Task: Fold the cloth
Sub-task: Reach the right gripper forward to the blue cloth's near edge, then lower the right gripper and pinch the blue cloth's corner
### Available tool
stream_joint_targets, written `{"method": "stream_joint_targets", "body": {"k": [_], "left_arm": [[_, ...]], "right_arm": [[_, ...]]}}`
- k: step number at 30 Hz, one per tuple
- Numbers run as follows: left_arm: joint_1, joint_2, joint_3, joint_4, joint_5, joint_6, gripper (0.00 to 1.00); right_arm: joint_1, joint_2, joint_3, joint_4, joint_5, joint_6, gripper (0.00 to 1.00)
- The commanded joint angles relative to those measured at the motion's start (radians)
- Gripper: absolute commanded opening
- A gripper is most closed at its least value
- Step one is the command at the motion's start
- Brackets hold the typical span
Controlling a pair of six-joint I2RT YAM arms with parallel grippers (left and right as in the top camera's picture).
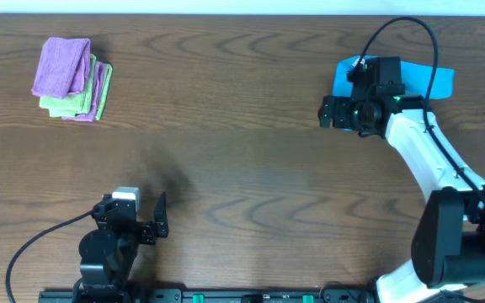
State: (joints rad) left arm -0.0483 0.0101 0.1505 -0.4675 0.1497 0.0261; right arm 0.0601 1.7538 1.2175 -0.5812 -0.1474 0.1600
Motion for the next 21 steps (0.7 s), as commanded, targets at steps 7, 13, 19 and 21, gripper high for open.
{"method": "stream_joint_targets", "body": {"k": [7, 13, 19, 21], "left_arm": [[0.004, -0.006, -0.018, -0.002, -0.003, -0.004, 0.95], [0.004, -0.006, -0.018, -0.002, -0.003, -0.004, 0.95], [0.004, -0.006, -0.018, -0.002, -0.003, -0.004, 0.96], [0.004, -0.006, -0.018, -0.002, -0.003, -0.004, 0.95]], "right_arm": [[0.078, 0.024, 0.017, -0.005, 0.33, -0.118, 0.97], [0.121, 0.102, 0.018, 0.011, 0.436, -0.161, 0.95], [0.121, 0.157, 0.018, 0.015, 0.515, -0.158, 0.87], [0.12, 0.166, 0.018, 0.023, 0.518, -0.158, 0.83]]}}
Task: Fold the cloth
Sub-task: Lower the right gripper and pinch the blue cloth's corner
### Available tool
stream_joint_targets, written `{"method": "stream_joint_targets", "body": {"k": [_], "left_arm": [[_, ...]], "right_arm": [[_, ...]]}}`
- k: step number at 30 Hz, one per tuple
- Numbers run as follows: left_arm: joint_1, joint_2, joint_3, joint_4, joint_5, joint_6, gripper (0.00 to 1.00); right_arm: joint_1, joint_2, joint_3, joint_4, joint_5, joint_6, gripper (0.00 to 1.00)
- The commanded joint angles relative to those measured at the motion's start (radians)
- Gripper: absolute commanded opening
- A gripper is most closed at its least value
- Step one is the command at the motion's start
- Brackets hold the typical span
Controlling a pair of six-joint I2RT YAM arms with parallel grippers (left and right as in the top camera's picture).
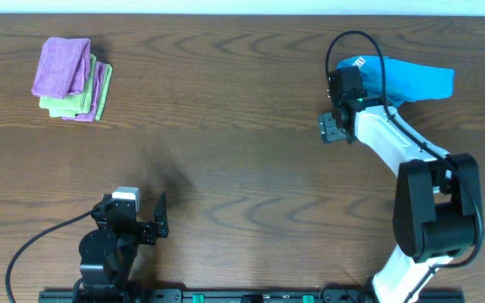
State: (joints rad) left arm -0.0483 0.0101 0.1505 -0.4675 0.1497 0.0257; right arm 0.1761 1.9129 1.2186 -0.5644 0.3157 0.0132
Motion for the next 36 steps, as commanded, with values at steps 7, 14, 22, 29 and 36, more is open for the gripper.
{"method": "stream_joint_targets", "body": {"k": [7, 14, 22, 29, 36], "left_arm": [[0.004, -0.006, -0.018, -0.002, -0.003, -0.004, 0.95], [0.004, -0.006, -0.018, -0.002, -0.003, -0.004, 0.95], [0.004, -0.006, -0.018, -0.002, -0.003, -0.004, 0.95], [0.004, -0.006, -0.018, -0.003, -0.003, -0.004, 0.95], [0.004, -0.006, -0.018, -0.002, -0.003, -0.004, 0.96]], "right_arm": [[0.004, 0.028, 0.016, 0.038, 0.054, -0.011, 0.72], [0.004, 0.059, 0.016, 0.056, 0.054, -0.011, 0.72], [0.001, 0.069, 0.016, 0.111, 0.054, -0.011, 0.6], [0.001, 0.069, 0.016, 0.127, 0.04, -0.01, 0.28], [0.001, 0.069, 0.016, 0.128, 0.016, 0.002, 0.12]]}}
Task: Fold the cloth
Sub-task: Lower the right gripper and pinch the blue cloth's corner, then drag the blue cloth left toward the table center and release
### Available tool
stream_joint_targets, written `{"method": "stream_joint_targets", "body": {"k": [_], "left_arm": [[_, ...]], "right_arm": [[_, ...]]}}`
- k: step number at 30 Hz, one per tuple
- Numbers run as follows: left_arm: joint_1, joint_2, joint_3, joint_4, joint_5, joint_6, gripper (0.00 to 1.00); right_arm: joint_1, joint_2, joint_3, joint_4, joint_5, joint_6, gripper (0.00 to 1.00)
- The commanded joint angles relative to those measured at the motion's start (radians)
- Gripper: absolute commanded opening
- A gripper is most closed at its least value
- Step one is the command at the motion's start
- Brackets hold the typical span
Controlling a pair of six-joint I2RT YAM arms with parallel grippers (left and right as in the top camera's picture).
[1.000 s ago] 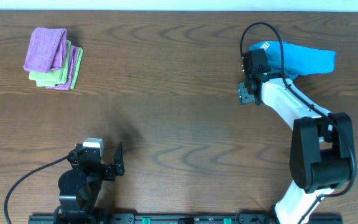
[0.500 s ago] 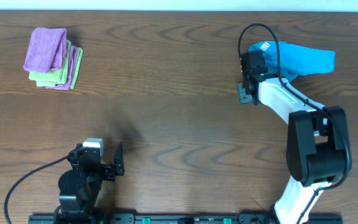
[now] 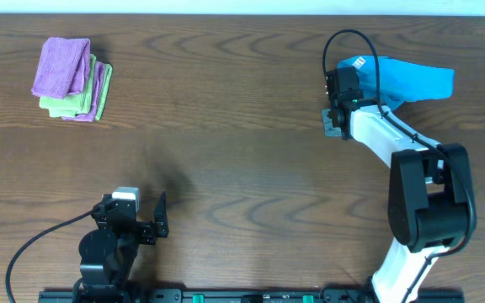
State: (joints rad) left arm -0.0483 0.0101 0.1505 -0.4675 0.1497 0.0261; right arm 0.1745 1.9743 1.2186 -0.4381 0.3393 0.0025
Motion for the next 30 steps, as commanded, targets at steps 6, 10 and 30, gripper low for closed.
{"method": "stream_joint_targets", "body": {"k": [6, 10, 30], "left_arm": [[0.004, -0.006, -0.018, -0.002, -0.003, -0.004, 0.95], [0.004, -0.006, -0.018, -0.002, -0.003, -0.004, 0.95], [0.004, -0.006, -0.018, -0.002, -0.003, -0.004, 0.96]], "right_arm": [[0.001, 0.008, 0.016, 0.005, -0.043, 0.012, 0.25], [-0.006, 0.008, 0.015, 0.013, -0.084, 0.012, 0.25], [0.058, 0.012, 0.084, -0.09, -0.29, 0.053, 0.01]]}}
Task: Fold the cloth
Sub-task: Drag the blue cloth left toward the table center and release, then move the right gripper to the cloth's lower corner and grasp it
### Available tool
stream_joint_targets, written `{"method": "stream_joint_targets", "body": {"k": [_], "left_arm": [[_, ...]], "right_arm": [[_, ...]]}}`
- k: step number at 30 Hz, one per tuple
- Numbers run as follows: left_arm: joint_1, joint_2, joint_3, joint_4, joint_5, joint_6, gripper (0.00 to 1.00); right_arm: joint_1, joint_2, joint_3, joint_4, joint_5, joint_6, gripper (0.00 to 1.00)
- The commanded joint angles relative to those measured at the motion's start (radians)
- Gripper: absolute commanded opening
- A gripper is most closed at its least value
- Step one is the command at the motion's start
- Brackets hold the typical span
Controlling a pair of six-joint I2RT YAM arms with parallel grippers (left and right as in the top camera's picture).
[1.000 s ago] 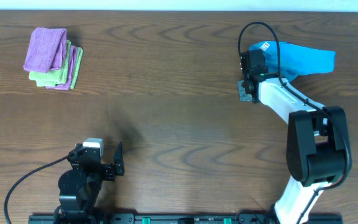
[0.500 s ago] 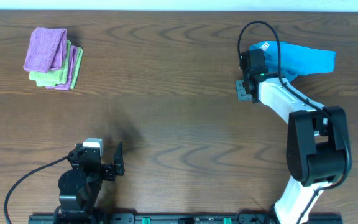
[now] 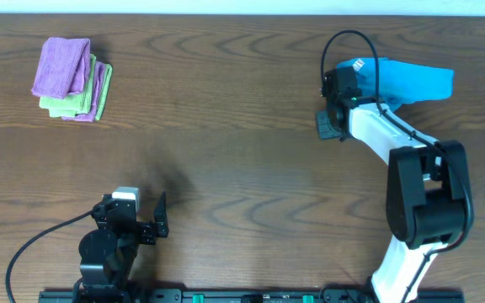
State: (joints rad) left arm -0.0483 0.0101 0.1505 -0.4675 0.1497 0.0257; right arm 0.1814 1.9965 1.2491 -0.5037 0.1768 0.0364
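A bright blue cloth (image 3: 411,82) lies bunched in a long strip at the table's far right, with a small white label near its left end. My right gripper (image 3: 326,124) hangs just off the cloth's left end, on the near side, over bare wood. Its jaws look parted, with nothing between them. The right arm's wrist (image 3: 341,84) covers the cloth's left tip. My left gripper (image 3: 160,217) sits parked near the front edge, far from the cloth; this view does not show how its fingers stand.
A stack of folded purple and green cloths (image 3: 70,69) lies at the far left. The dark wooden table (image 3: 226,160) spans the view. A black cable (image 3: 369,50) loops over the right arm above the blue cloth.
The right gripper has shifted slightly to the left and nearer the cloth's end. The cloth, the left arm and the folded stack are unchanged.
The right arm's wrist was first over the left part of the blue cloth, hiding much of it. Then the arm stood further left, with the cloth showing as a long strip. Since then the gripper has stayed beside the cloth's left end with small shifts.
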Motion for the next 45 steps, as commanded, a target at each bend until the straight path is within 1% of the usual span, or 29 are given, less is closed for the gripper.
{"method": "stream_joint_targets", "body": {"k": [1, 5, 8, 10, 14, 15, 18, 20, 23, 26, 27, 28, 29, 30, 33, 37, 40, 41, 44, 45], "left_arm": [[0.004, -0.006, -0.018, -0.002, -0.003, -0.004, 0.95], [0.004, -0.006, -0.018, -0.002, -0.003, -0.003, 0.95], [0.004, -0.006, -0.018, -0.002, -0.003, -0.004, 0.95], [0.004, -0.006, -0.018, -0.002, -0.003, -0.004, 0.95], [0.004, -0.006, -0.018, -0.002, -0.003, -0.004, 0.95], [0.004, -0.006, -0.018, -0.002, -0.003, -0.004, 0.95], [0.004, -0.006, -0.018, -0.002, -0.003, -0.004, 0.95], [0.004, -0.006, -0.018, -0.002, -0.003, -0.004, 0.95], [0.004, -0.006, -0.018, -0.003, -0.003, -0.003, 0.95], [0.004, -0.006, -0.018, -0.002, -0.003, -0.003, 0.95], [0.004, -0.006, -0.018, -0.002, -0.003, -0.004, 0.95], [0.004, -0.006, -0.018, -0.002, -0.003, -0.004, 0.96], [0.004, -0.006, -0.018, -0.003, -0.003, -0.004, 0.95], [0.004, -0.006, -0.018, -0.002, -0.003, -0.003, 0.95], [0.004, -0.006, -0.018, -0.002, -0.003, -0.004, 0.96], [0.004, -0.006, -0.018, -0.002, -0.003, -0.004, 0.95], [0.004, -0.006, -0.018, -0.002, -0.003, -0.004, 0.95], [0.004, -0.006, -0.018, -0.002, -0.003, -0.004, 0.95], [0.004, -0.006, -0.018, -0.002, -0.003, -0.004, 0.95], [0.004, -0.006, -0.018, -0.002, -0.003, -0.004, 0.96]], "right_arm": [[0.068, -0.017, 0.072, -0.043, -0.158, 0.019, 0.01], [0.172, -0.043, 0.174, -0.134, -0.291, 0.019, 0.01], [0.277, -0.06, 0.29, -0.217, -0.4, 0.025, 0.01], [0.347, -0.065, 0.388, -0.277, -0.454, 0.056, 0.01], [0.47, -0.067, 0.652, -0.409, -0.555, 0.068, 0.01], [0.497, -0.067, 0.756, -0.457, -0.559, 0.068, 0.01], [0.519, -0.069, 0.962, -0.555, -0.527, 0.058, 0.01], [0.506, -0.071, 1.102, -0.647, -0.42, 0.059, 0.01], [0.451, -0.072, 1.195, -0.801, -0.213, 0.06, 0.01], [0.382, -0.064, 1.183, -0.951, 0.012, 0.089, 0.02], [0.352, -0.059, 1.167, -1.0, 0.097, 0.133, 0.09], [0.327, -0.051, 1.147, -1.03, 0.15, 0.172, 0.44], [0.284, -0.045, 1.107, -1.062, 0.174, 0.216, 0.97], [0.262, -0.04, 1.082, -1.065, 0.158, 0.222, 0.99], [0.198, -0.036, 1.003, -1.057, 0.068, 0.222, 0.99], [0.144, -0.034, 0.873, -0.989, -0.027, 0.22, 0.99], [0.141, -0.034, 0.774, -0.922, -0.104, 0.161, 0.99], [0.147, -0.034, 0.737, -0.897, -0.138, 0.134, 0.97], [0.186, -0.034, 0.62, -0.819, -0.245, 0.026, 0.82], [0.203, -0.034, 0.589, -0.803, -0.27, 0.002, 0.79]]}}
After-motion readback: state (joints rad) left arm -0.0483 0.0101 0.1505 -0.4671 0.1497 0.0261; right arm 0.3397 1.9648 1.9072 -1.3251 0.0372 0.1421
